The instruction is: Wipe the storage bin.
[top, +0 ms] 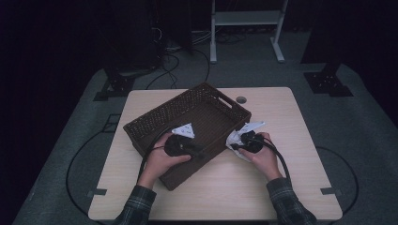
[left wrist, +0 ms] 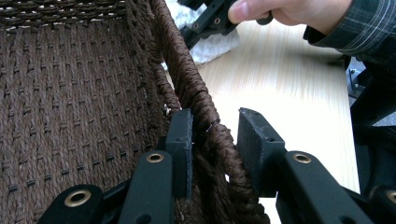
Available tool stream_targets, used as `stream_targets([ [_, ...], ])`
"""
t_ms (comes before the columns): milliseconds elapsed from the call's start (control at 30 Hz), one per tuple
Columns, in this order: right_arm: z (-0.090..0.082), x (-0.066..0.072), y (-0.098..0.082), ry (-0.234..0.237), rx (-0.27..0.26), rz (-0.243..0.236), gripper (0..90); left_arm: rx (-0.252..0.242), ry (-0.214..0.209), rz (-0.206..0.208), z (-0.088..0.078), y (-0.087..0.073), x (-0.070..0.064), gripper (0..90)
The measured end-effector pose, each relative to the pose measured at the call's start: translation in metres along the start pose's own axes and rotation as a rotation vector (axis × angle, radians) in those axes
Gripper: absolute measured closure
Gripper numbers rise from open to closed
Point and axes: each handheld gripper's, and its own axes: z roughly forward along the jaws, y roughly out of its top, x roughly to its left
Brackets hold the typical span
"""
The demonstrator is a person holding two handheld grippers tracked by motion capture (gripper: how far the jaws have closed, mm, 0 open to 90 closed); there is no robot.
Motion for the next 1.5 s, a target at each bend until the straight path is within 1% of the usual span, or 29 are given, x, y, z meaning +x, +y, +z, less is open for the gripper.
stream_targets([
  [33, 0.002, 0.0, -0.001, 0.004, 0.003, 0.007, 73.2, 0.0, 0.0, 0.0, 0.0, 0.0, 0.0, 66.1],
  [200, 0.005, 0.001, -0.004, 0.008, 0.021, 0.009, 73.2, 0.001, -0.002, -0.002, 0.0, 0.0, 0.0, 66.0],
  [300, 0.01, 0.005, -0.007, 0.014, 0.059, -0.002, 73.2, 0.002, -0.003, -0.003, 0.0, 0.0, 0.0, 66.0],
  [333, 0.011, 0.007, -0.007, 0.013, 0.065, -0.013, 73.3, 0.002, -0.003, -0.003, 0.0, 0.0, 0.0, 66.0],
  [400, 0.011, 0.009, -0.007, 0.012, 0.069, -0.02, 73.2, 0.002, -0.004, -0.004, 0.0, 0.0, 0.0, 66.0],
  [533, 0.006, 0.011, -0.004, 0.024, 0.041, -0.02, 73.5, 0.003, -0.004, -0.005, 0.0, 0.0, 0.001, 66.0],
  [600, 0.002, 0.013, -0.002, 0.029, 0.013, -0.018, 73.5, 0.003, -0.004, -0.006, 0.0, 0.0, 0.001, 66.0],
  [700, -0.003, 0.016, 0.002, 0.013, -0.008, -0.037, 73.6, 0.001, -0.005, -0.008, 0.0, 0.0, 0.001, 65.9],
  [833, -0.011, 0.017, 0.006, 0.01, -0.04, -0.039, 73.7, 0.001, -0.005, -0.009, 0.0, 0.0, 0.001, 66.0],
  [867, -0.014, 0.017, 0.007, 0.013, -0.056, -0.039, 73.7, 0.001, -0.005, -0.009, 0.0, 0.0, 0.001, 65.9],
  [1200, -0.03, 0.021, 0.014, 0.005, -0.106, -0.056, 73.9, 0.0, -0.005, -0.01, 0.0, 0.0, 0.001, 65.9],
  [1333, -0.039, 0.023, 0.017, 0.018, -0.149, -0.048, 73.8, 0.0, -0.004, -0.008, 0.0, 0.0, 0.001, 66.0],
  [1467, -0.043, 0.025, 0.018, 0.017, -0.157, -0.059, 73.8, 0.001, -0.004, -0.008, 0.0, 0.0, 0.001, 66.0],
  [1500, -0.043, 0.025, 0.018, 0.016, -0.159, -0.068, 73.8, 0.001, -0.005, -0.009, 0.0, 0.0, 0.001, 66.0],
])
